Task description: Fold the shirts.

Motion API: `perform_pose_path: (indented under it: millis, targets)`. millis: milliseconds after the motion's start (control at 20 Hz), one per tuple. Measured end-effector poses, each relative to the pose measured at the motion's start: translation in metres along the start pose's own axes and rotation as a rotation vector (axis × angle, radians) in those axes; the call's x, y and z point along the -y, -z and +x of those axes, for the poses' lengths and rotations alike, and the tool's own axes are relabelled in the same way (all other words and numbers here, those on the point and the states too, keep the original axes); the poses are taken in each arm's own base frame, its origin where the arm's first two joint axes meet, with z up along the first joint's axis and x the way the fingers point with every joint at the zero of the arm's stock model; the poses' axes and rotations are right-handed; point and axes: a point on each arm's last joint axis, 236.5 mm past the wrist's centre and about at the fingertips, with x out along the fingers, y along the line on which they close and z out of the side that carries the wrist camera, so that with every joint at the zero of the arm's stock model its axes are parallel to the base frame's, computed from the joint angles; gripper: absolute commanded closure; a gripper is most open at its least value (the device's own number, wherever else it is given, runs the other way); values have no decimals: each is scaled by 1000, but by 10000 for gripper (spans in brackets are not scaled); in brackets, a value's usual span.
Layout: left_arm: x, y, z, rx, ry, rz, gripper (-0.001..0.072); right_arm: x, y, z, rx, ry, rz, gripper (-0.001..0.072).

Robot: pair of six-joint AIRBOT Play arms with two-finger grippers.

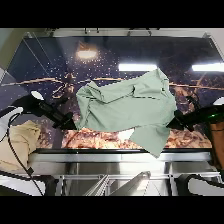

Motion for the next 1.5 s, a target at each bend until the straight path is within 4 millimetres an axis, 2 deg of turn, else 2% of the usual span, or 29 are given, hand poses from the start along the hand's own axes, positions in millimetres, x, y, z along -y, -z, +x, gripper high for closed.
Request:
perform_pose_path:
  millis: [150, 350, 400, 450, 550, 600, 650, 700, 800, 900, 950, 1050, 1100, 1150, 1200, 1300, 1500]
  targets:
    - [3, -16, -3, 28, -16, 24, 682, -2, -1, 0, 3, -5, -2, 693]
    - [8, -22, -11, 60, -26, 70, 681, -1, -1, 2, -5, -10, 3, 696]
    - [15, -21, -16, 68, -2, 89, 681, -2, 0, 3, -8, -15, 0, 696]
    - [34, -14, -24, 63, 63, 112, 681, -7, -1, 3, -6, -37, -17, 695]
    - [83, 1, -50, 81, 242, 183, 680, -34, 1, -5, 4, -154, -69, 684]
    - [107, 9, -67, 105, 331, 226, 680, -60, 3, -16, 19, -259, -107, 651]
    - [135, 10, -90, 171, 429, 276, 679, -88, 7, -31, 39, -374, -151, 496]
    - [165, 17, -118, 245, 535, 338, 679, -121, 12, -56, 81, -510, -210, 446]
    - [218, 38, -183, 416, 731, 479, 679, -180, 28, -117, 203, -758, -355, 461]
    - [260, 85, -246, 539, 926, 652, 679, -221, 54, -174, 324, -938, -503, 467]
    - [275, 107, -277, 608, 1014, 726, 679, -238, 72, -199, 381, -1009, -589, 468]
    - [293, 154, -328, 739, 1157, 868, 679, -259, 105, -229, 458, -1074, -739, 466]
    - [297, 176, -347, 795, 1197, 930, 679, -266, 116, -237, 487, -1084, -792, 465]
    - [298, 189, -357, 845, 1201, 965, 679, -270, 122, -241, 510, -1079, -824, 456]
    - [297, 196, -360, 875, 1178, 981, 679, -272, 123, -242, 529, -1062, -837, 455]
    - [293, 197, -348, 895, 1075, 974, 679, -267, 120, -227, 520, -982, -840, 455]
    - [263, 159, -309, 880, 909, 801, 679, -245, 97, -179, 476, -805, -760, 456]
